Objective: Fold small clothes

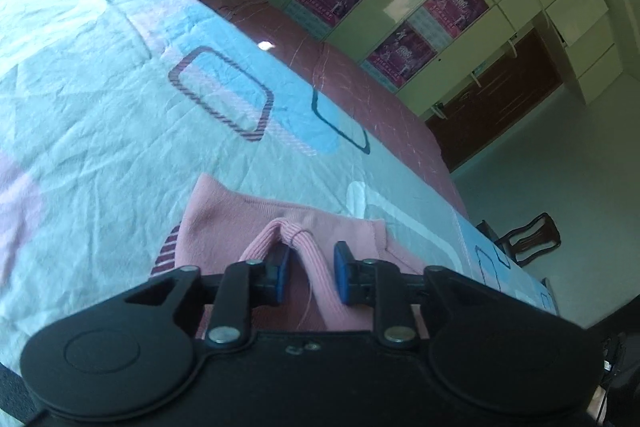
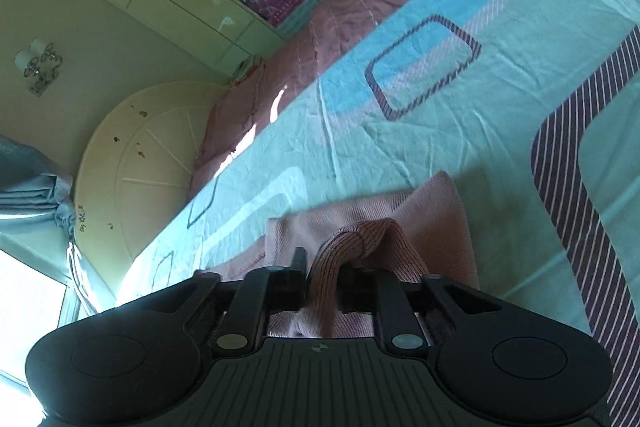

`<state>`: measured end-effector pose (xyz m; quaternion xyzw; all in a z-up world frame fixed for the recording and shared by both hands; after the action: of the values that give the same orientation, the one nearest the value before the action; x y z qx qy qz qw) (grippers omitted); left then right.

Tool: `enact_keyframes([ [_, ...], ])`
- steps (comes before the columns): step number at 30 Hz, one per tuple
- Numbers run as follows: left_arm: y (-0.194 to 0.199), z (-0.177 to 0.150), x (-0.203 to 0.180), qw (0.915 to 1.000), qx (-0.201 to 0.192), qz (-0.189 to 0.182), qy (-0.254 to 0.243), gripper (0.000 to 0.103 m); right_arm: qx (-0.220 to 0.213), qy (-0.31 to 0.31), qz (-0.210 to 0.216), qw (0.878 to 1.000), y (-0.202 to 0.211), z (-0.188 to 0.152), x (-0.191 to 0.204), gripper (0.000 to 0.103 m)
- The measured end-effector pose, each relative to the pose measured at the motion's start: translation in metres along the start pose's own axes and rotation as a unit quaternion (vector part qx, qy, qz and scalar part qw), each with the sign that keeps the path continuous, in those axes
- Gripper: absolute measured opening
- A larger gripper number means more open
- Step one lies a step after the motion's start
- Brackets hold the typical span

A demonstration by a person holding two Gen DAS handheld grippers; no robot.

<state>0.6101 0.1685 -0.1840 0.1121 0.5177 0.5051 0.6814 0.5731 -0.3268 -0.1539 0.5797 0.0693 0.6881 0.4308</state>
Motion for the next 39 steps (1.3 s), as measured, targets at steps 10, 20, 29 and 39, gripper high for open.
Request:
enact_keyframes([
  [10,-0.007,0.013,-0.016,0.9770,0.017,0.115,-0.179,0.073,0.038,0.147,-0.101,0.983,-0.022,-0.004,0.013,0.062],
  [20,-0.060,-0.010,-0.044,0.9118,0.108,0.161,-0.362,0.043,0.105,0.288,-0.197,0.931,-0.072,-0.013,0.014,0.025],
  [29,-0.022,0.020,-0.027,0.9694,-0.026,0.120,-0.212,0.002,-0.016,0.219,-0.183,0.958,-0.036,0.003,0.013,0.008],
  [39,-0.049,0.019,-0.023,0.9584,0.014,0.167,-0.231,0.002,0.024,0.228,-0.223,0.948,-0.061,-0.002,0.001,0.008],
])
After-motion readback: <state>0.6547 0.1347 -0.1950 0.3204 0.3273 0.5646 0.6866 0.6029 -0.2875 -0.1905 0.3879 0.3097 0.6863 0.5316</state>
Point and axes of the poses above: each gripper's, at about its wrist camera, not at the fingertips, and y roughly against the way its jaws point, x to its left, z to its top, the point moved 7 cm from there along -y, roughly the way its jaws point, and after that the axes turned 13 degrees about x, right-handed, at the moved point
